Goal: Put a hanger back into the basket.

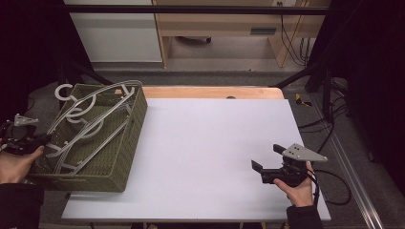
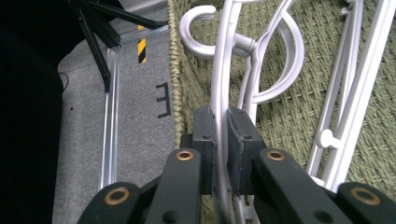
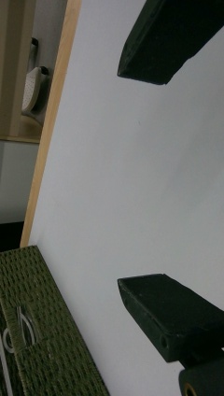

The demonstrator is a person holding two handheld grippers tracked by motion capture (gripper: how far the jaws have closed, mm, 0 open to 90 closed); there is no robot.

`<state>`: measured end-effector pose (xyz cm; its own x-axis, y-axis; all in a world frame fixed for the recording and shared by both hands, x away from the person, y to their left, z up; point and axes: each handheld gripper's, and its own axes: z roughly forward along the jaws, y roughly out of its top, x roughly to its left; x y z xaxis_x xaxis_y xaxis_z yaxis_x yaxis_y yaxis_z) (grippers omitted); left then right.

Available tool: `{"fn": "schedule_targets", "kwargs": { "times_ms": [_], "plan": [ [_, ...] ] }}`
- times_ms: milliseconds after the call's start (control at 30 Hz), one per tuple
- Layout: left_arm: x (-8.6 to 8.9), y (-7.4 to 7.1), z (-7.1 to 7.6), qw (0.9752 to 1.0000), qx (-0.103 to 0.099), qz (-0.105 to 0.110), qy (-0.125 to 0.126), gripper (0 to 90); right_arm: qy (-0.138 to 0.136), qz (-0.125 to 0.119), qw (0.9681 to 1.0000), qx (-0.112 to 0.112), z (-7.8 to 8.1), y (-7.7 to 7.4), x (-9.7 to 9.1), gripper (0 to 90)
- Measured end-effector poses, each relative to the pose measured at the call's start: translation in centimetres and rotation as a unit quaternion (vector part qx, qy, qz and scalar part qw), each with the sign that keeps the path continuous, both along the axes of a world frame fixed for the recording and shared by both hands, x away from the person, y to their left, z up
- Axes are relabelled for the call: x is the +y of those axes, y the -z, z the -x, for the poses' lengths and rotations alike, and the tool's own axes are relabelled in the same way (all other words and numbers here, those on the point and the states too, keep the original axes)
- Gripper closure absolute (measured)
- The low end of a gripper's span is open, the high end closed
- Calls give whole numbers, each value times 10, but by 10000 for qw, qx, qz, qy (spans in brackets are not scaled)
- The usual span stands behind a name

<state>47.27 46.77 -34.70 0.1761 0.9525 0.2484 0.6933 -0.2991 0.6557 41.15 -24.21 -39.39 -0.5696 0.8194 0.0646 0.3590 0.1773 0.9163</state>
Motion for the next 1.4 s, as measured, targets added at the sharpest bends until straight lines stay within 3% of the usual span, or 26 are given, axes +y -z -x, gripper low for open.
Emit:
{"fn": "schedule_targets", "kwargs": {
  "times_ms": [367,533,833,900,1133,1267,1367,1400],
  "plan": [
    [4,4,11,9999,-8,-51,-124,828,-11,7,10000,2,0,0,0,22],
    [-4,11,13,9994,97,-274,-175,828,3,-4,10000,5,0,0,1,22],
    [-15,25,13,9994,181,-156,-240,826,-2,5,10000,5,0,0,0,22],
    [-14,28,16,9996,157,-41,-234,824,-3,4,10000,3,0,1,1,23],
    [-18,32,18,9995,86,-118,-270,824,-20,17,10000,22,0,1,2,22],
    [-23,36,15,9991,94,-302,-294,823,-4,6,10000,19,0,1,2,22],
    [-26,38,15,9989,162,-340,-287,821,-3,4,10000,15,0,1,1,22],
    [-25,39,16,9991,256,-222,-249,817,0,3,10000,22,0,1,1,22]
  ]
}}
